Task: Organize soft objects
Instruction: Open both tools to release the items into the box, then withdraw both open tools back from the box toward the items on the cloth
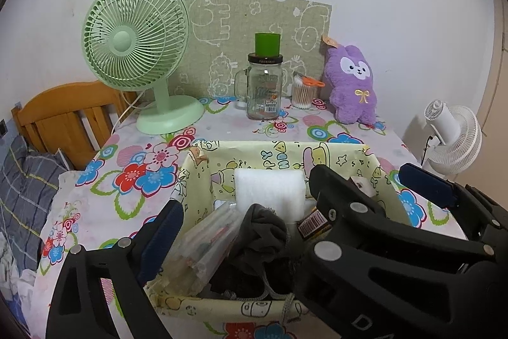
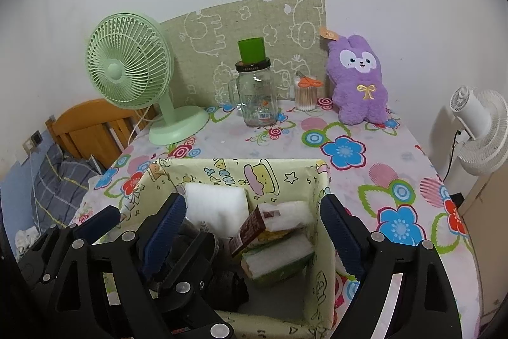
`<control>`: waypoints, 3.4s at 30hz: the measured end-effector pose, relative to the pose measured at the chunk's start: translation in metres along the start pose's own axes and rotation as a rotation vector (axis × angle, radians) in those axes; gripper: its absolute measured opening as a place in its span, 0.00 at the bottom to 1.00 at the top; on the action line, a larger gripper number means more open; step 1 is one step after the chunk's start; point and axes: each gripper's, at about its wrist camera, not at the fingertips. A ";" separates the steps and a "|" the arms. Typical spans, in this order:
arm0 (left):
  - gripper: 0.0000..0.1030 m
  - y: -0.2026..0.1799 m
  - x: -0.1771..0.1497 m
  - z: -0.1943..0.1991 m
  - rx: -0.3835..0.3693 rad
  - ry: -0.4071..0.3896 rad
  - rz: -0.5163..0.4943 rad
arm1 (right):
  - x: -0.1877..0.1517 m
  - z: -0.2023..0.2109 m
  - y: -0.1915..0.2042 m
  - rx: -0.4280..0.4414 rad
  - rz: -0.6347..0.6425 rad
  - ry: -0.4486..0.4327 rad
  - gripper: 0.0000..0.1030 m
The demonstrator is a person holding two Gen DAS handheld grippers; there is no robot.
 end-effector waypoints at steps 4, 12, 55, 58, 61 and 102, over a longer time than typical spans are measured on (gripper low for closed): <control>0.97 0.002 -0.001 0.008 0.007 -0.010 0.003 | -0.001 0.009 0.003 -0.001 0.004 -0.011 0.86; 1.00 0.008 -0.003 0.027 0.002 -0.038 0.008 | -0.004 0.031 0.015 -0.009 0.021 -0.036 0.86; 1.00 0.022 -0.039 0.115 -0.001 -0.151 -0.012 | -0.041 0.123 0.055 -0.049 0.093 -0.098 0.97; 1.00 0.025 -0.044 0.119 -0.009 -0.161 -0.002 | -0.047 0.129 0.058 -0.053 0.098 -0.118 0.97; 1.00 0.029 -0.049 0.123 -0.004 -0.167 0.012 | -0.051 0.134 0.063 -0.073 0.101 -0.135 0.97; 1.00 0.021 -0.129 0.095 -0.016 -0.015 -0.037 | -0.133 0.103 0.048 -0.023 0.046 0.034 0.96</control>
Point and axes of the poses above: each gripper's, at about its wrist camera, not at the fingertips, and z roughly against the way its jaws point, y to its left, x to its top, and after that the axes turned 15 degrees about x, right-handed
